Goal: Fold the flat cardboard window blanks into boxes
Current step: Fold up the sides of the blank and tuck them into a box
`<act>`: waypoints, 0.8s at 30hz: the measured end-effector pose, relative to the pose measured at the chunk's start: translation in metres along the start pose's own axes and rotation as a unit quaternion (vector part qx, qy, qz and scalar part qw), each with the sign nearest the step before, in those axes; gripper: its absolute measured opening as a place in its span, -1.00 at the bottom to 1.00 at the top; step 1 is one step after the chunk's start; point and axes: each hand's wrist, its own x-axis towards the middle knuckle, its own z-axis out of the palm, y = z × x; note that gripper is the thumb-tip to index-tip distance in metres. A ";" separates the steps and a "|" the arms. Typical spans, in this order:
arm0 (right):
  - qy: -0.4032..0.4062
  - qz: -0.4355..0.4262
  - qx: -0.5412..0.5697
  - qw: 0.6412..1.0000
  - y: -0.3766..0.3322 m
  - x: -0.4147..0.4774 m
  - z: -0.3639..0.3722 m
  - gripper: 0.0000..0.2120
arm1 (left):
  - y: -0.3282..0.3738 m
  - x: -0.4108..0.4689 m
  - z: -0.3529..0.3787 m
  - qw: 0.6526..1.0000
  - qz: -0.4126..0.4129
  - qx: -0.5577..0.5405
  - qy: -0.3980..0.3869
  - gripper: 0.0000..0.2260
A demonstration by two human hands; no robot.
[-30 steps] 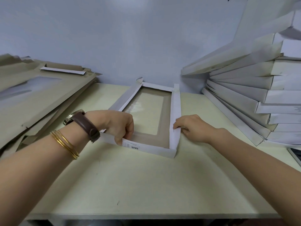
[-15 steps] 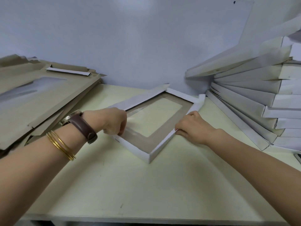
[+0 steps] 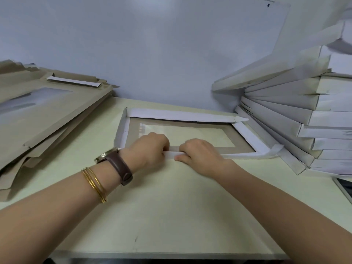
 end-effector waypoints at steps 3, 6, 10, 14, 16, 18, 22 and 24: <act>0.003 0.014 0.041 0.999 0.004 -0.005 0.000 -0.75 | -0.009 -0.003 0.003 1.000 -0.007 -0.009 0.026 -0.78; -0.011 0.041 0.040 0.998 0.023 -0.019 -0.002 -0.82 | -0.026 -0.002 -0.002 0.999 -0.016 0.004 0.031 -0.75; -0.043 0.095 0.011 0.994 0.053 -0.042 -0.009 -0.84 | -0.053 -0.001 -0.011 0.998 -0.045 0.032 0.027 -0.78; -0.078 0.126 -0.032 0.988 0.073 -0.061 -0.017 -0.85 | -0.072 0.004 -0.013 0.992 -0.070 0.092 0.057 -0.78; -0.087 0.129 -0.046 0.987 0.076 -0.065 -0.019 -0.78 | -0.076 0.005 -0.012 0.988 -0.092 0.097 0.083 -0.78; -0.090 0.120 -0.061 0.987 0.075 -0.066 -0.020 -0.70 | -0.075 0.004 -0.008 0.985 -0.109 0.090 0.096 -0.76; -0.081 0.089 -0.072 0.990 0.062 -0.062 -0.022 -0.76 | -0.059 0.002 -0.003 0.988 -0.120 0.020 0.100 -0.73; -0.081 0.076 -0.058 0.992 0.052 -0.056 -0.025 -0.87 | -0.046 0.002 -0.001 0.989 -0.111 -0.022 0.097 -0.74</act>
